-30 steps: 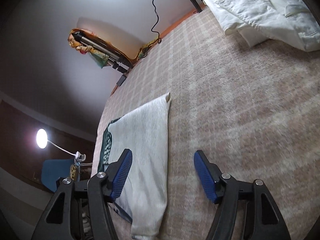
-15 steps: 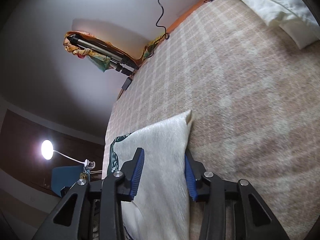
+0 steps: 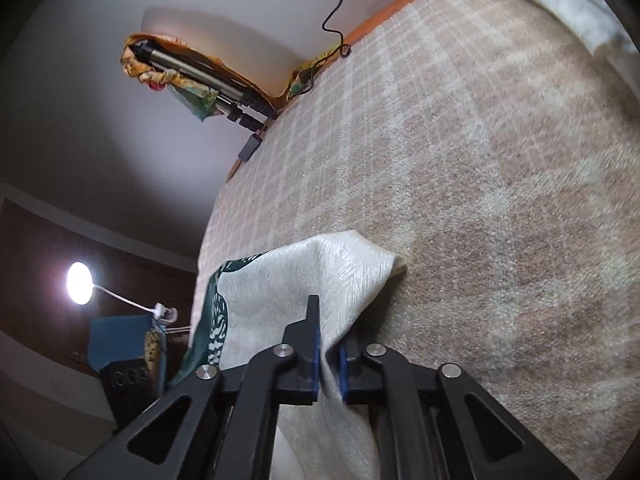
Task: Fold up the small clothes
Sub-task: 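Grasp the folded T-shirt edge with the right tool while the left tool grasps it too, then lift the folded T-shirt with both tools and carry it toward the pillow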
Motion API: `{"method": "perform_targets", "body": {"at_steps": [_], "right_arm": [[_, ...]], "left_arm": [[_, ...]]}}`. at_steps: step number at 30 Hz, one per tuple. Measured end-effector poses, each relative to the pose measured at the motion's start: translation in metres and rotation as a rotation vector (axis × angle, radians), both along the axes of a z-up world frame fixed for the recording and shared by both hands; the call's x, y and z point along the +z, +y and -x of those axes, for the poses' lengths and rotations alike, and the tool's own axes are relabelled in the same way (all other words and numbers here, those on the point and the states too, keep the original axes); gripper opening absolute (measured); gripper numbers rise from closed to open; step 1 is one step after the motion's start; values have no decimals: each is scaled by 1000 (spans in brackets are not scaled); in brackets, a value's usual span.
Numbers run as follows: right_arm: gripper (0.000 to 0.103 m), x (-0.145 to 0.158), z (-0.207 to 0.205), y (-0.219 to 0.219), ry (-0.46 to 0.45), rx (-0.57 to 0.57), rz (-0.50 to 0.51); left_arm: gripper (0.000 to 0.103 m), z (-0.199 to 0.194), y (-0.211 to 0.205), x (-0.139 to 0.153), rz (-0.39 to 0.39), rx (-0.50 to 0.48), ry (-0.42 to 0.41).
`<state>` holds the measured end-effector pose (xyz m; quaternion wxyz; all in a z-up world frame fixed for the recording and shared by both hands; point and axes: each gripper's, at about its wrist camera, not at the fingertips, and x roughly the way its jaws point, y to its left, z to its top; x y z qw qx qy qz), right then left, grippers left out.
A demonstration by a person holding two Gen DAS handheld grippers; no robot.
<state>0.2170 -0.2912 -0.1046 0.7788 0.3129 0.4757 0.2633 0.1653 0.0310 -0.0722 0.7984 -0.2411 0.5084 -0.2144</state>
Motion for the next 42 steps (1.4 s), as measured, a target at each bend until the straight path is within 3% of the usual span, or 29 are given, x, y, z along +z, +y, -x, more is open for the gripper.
{"method": "perform_targets", "body": {"at_steps": [5, 14, 23, 30, 42], "right_arm": [[1, 28, 6, 15, -97, 34, 110], [0, 77, 23, 48, -257, 114, 260], [0, 113, 38, 46, -357, 131, 322], [0, 140, 37, 14, -395, 91, 357], [0, 184, 18, -76, -466, -17, 456]], "left_arm": [[8, -3, -12, 9, -55, -20, -59], [7, -4, -19, 28, -38, -42, -134], [7, -12, -36, 50, -15, -91, -181], [7, -36, -74, 66, 1, -147, -228], [7, -102, -180, 91, 36, -256, -313]]}}
